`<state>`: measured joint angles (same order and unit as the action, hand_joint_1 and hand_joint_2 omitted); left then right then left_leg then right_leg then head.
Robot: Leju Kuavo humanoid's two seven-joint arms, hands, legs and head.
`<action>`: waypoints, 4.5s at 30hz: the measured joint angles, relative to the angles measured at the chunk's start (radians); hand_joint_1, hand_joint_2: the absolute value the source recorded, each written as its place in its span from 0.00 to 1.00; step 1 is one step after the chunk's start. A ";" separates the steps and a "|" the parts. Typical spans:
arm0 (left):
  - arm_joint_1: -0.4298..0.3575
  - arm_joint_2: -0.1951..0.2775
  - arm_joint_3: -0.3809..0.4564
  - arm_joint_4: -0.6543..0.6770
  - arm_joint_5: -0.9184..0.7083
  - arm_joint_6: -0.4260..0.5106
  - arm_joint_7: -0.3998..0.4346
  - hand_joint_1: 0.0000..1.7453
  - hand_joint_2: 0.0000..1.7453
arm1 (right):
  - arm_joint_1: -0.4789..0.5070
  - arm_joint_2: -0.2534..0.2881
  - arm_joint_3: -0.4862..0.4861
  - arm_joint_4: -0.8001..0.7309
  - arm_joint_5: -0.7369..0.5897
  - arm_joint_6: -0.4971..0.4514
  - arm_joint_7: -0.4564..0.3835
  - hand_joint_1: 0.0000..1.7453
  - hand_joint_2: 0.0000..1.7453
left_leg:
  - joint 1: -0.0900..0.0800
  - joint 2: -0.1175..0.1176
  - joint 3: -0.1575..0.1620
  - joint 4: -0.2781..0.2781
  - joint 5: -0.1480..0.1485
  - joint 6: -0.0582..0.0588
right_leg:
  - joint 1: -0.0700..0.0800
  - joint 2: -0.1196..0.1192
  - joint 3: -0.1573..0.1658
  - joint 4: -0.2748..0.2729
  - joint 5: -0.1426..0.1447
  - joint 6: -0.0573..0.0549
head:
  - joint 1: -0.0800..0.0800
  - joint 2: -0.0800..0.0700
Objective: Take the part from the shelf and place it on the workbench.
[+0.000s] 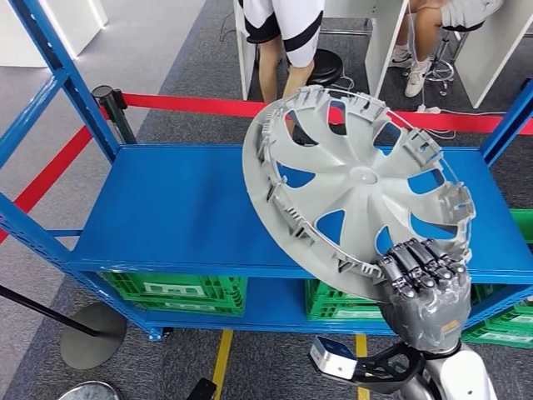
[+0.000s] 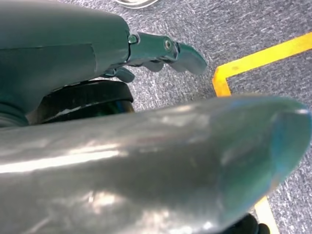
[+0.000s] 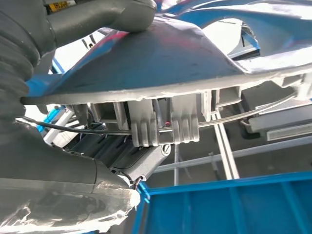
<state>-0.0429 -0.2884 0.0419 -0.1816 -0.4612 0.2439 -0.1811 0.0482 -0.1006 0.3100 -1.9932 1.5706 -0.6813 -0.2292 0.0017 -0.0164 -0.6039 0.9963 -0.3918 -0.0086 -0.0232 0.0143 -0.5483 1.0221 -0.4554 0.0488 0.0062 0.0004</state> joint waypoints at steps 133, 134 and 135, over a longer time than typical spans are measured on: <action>-0.027 -0.001 0.089 -0.008 0.003 0.047 0.045 0.00 0.00 | 0.018 0.118 -0.162 0.047 0.000 -0.004 -0.187 1.00 1.00 | 0.003 0.072 -0.011 0.044 -0.026 -0.026 | 0.013 -0.097 0.008 -0.024 -0.006 -0.020 | -0.039 0.000; -0.027 -0.001 0.089 -0.008 0.002 0.047 0.046 0.00 0.00 | 0.016 0.121 -0.163 0.045 0.000 -0.004 -0.187 1.00 1.00 | 0.001 0.088 0.008 0.007 -0.019 -0.018 | 0.016 -0.106 0.008 -0.024 -0.007 -0.015 | -0.038 0.000; -0.027 -0.001 0.089 -0.008 0.001 0.046 0.046 0.00 0.00 | 0.014 0.122 -0.164 0.043 0.000 -0.004 -0.187 1.00 1.00 | -0.002 0.092 0.012 -0.006 -0.019 -0.009 | 0.020 -0.115 0.009 -0.024 -0.007 -0.009 | -0.037 0.000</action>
<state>-0.0697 -0.2896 0.1305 -0.1896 -0.4602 0.2902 -0.1350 0.0620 0.0218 0.1462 -1.9502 1.5703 -0.6855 -0.4167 -0.0004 0.0753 -0.5922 0.9898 -0.4110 -0.0179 -0.0036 -0.1009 -0.5394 0.9983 -0.4627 0.0397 -0.0306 0.0004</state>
